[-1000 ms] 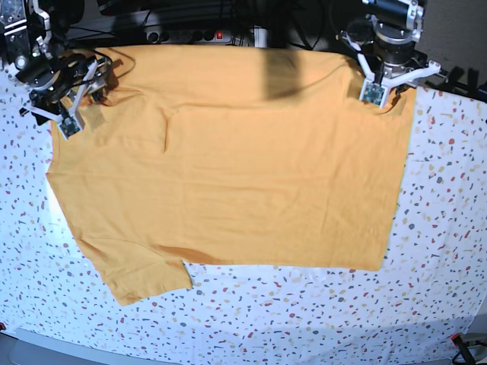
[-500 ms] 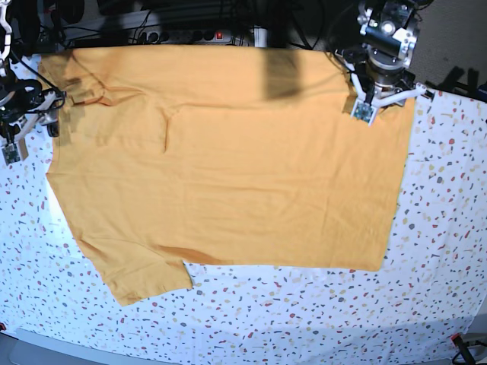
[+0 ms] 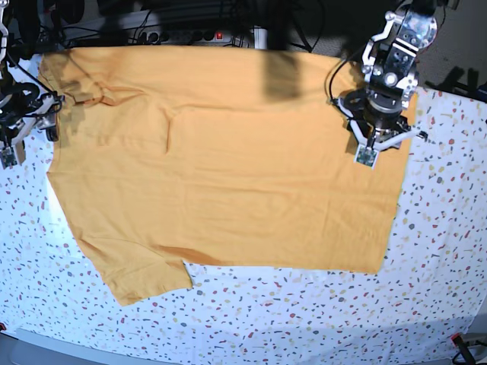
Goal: Fold the T-shirt properly
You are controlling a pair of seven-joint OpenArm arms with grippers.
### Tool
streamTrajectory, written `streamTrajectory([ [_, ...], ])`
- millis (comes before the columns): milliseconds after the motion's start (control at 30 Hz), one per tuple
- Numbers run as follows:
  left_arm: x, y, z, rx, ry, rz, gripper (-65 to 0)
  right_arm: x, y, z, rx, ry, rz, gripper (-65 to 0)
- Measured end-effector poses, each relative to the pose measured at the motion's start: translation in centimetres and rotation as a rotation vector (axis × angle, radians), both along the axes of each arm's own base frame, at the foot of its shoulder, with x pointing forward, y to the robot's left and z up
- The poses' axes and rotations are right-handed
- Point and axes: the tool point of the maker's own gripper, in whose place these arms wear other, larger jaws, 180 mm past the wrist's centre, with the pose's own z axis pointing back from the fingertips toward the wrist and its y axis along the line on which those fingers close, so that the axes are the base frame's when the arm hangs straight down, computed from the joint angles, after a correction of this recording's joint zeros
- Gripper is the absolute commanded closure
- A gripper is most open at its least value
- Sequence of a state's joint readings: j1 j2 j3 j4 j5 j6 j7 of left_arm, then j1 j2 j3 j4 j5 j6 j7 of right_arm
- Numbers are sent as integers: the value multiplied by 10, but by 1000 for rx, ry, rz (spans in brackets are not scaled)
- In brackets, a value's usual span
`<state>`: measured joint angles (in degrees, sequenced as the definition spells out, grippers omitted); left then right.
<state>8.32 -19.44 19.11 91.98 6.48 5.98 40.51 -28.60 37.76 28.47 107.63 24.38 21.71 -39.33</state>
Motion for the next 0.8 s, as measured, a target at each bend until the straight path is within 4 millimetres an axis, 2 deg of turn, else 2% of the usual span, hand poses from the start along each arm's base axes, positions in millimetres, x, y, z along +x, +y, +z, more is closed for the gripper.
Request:
streamTrajectory([
  [267,12,8,5,21,11,42,-185,-1,0,-1,-1,3,0,-425],
  [467,-4,11,12,37,88,75,-185,2,0,1,1,-5,-3,-425],
  [633,0,3,23,22,57,56,-185,14,0,11,0,-41,-4,-425],
  [800,8,6,31,46,13,62,-185,15,-1,11,-2,-43,-5,-425],
])
